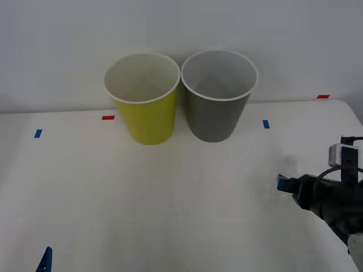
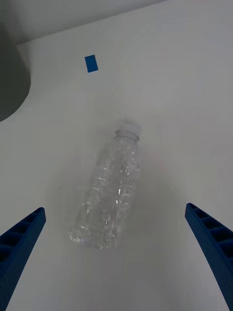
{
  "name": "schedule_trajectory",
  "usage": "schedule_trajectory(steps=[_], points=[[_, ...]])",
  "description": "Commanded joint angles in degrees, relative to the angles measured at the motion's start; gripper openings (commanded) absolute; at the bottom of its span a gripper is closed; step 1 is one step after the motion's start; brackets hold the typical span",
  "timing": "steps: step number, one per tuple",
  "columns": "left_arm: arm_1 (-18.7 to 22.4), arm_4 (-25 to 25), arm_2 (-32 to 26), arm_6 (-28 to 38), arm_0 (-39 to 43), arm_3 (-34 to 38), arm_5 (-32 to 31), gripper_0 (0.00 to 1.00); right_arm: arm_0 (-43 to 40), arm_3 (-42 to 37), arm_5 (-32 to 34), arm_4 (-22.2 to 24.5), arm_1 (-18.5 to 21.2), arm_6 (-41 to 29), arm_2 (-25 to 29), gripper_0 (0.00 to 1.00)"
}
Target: Put cans in the gray bin and PET bottles in the light green bin.
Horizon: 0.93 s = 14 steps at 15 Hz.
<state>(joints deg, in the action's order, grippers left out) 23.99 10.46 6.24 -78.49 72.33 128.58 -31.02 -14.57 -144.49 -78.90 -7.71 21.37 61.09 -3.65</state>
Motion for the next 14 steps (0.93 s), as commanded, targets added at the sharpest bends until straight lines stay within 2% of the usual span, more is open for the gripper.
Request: schedule_trajectory(steps=[1, 5, 7, 9, 14], points=[[0.0, 0.0, 0.0, 0.0, 0.0, 0.01, 0.0, 1.0, 7.36, 6.06, -7.41, -6.79, 1.13, 0.87, 2.69, 1.0], [0.0, 0.0, 0.0, 0.0, 0.0, 0.01, 0.0, 1.0, 10.43, 7.47, -14.53, -13.29, 0.69, 0.34, 7.78, 1.0], [0.0, 0.0, 0.0, 0.0, 0.0, 0.01, 0.0, 1.0, 10.87, 8.26, -15.15, -15.58, 0.87, -0.62, 10.42, 1.0], [0.0, 0.0, 0.0, 0.0, 0.0, 0.01, 0.0, 1.0, 11.31, 9.58, -15.15, -15.4, 1.57, -1.77, 10.77, 1.0], [0.0, 0.0, 0.0, 0.0, 0.0, 0.01, 0.0, 1.0, 13.69, 13.09, -15.06, -19.09, 3.86, -12.49, 10.16, 1.0]])
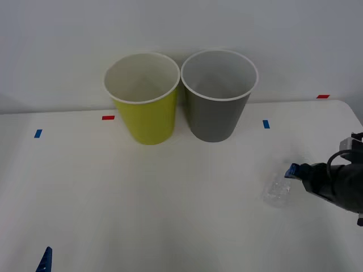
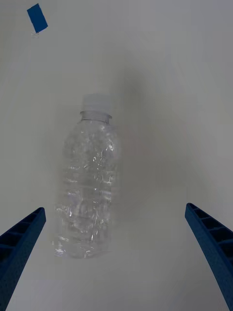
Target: Put cans in the gray bin and PET bottles in the light green bin.
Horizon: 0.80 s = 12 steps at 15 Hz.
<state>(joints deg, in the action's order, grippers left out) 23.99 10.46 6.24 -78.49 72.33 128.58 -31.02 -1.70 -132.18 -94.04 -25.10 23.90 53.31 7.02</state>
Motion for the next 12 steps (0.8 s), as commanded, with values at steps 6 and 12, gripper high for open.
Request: schedule_trajectory(steps=[6, 12], points=[[0.0, 0.0, 0.0, 0.0, 0.0, 0.0, 0.0, 1.0, 8.11, 10.28, 0.0, -9.36, 8.62, -6.29, -2.62, 1.0], [0.0, 0.0, 0.0, 0.0, 0.0, 0.0, 0.0, 1.0, 15.14, 20.03, 0.09, -14.45, 13.9, -6.55, -7.81, 1.0]])
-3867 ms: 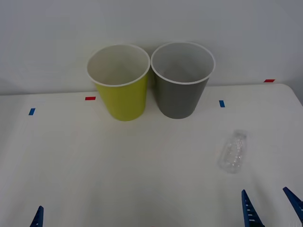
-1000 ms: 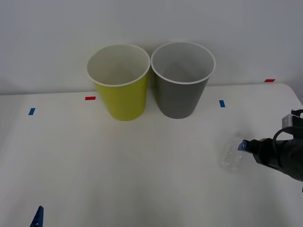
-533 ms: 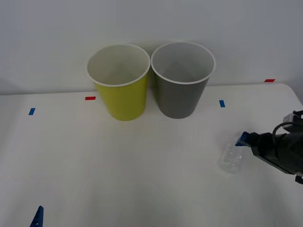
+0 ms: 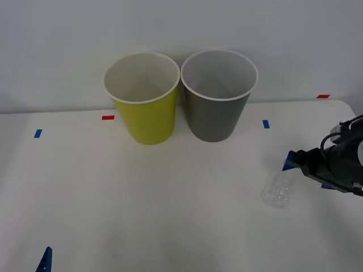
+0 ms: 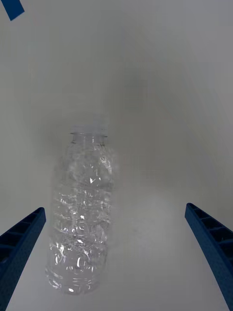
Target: Put cans in the gray bin and PET bottles in the light green bin.
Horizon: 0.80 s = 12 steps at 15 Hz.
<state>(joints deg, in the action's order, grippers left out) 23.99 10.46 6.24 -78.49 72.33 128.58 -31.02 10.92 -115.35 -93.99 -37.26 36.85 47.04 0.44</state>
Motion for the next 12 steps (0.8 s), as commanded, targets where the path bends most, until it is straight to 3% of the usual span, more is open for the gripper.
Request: schedule_trajectory(steps=[1, 4, 12], points=[[0.0, 0.0, 0.0, 0.0, 0.0, 0.0, 0.0, 1.0, 3.14, 4.25, 0.47, -2.37, 1.21, -0.37, -1.93, 1.0], [0.0, 0.0, 0.0, 0.0, 0.0, 0.0, 0.0, 1.0, 5.43, 9.17, 5.04, -3.17, 1.91, -1.25, -5.62, 1.0], [0.0, 0.0, 0.0, 0.0, 0.0, 0.0, 0.0, 1.0, 10.87, 17.35, 5.66, -5.27, 2.7, -3.09, -11.95, 1.0]])
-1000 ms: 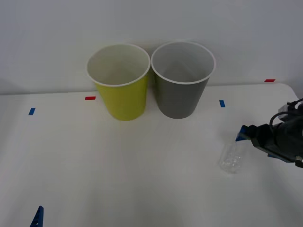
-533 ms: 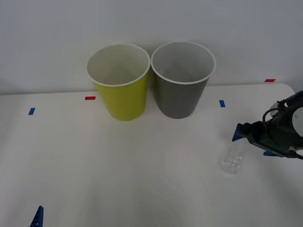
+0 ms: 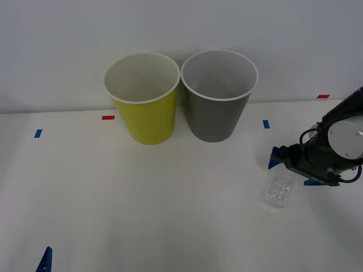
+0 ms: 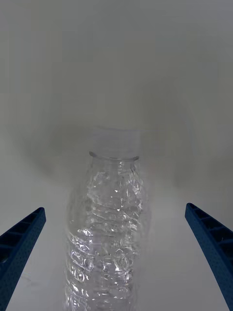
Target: Put cans in the gray bin and PET bottles in the light green bin.
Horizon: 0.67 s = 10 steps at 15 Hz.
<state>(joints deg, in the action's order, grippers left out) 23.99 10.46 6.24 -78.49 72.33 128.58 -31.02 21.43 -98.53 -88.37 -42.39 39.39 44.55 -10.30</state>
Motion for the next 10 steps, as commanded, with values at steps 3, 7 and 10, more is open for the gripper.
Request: schedule_trajectory(steps=[3, 7, 10], points=[[0.0, 0.0, 0.0, 0.0, 0.0, 0.0, 0.0, 1.0, 0.45, 0.53, -0.13, -0.5, 0.16, -2.01, -2.0, 1.0], [0.0, 0.0, 0.0, 0.0, 0.0, 0.0, 0.0, 1.0, 0.45, 0.53, -0.22, 0.9, 0.16, -3.51, -2.71, 1.0], [0.0, 0.0, 0.0, 0.0, 0.0, 0.0, 0.0, 1.0, 0.45, 0.53, -0.22, 1.43, -0.28, -4.47, -3.23, 1.0]])
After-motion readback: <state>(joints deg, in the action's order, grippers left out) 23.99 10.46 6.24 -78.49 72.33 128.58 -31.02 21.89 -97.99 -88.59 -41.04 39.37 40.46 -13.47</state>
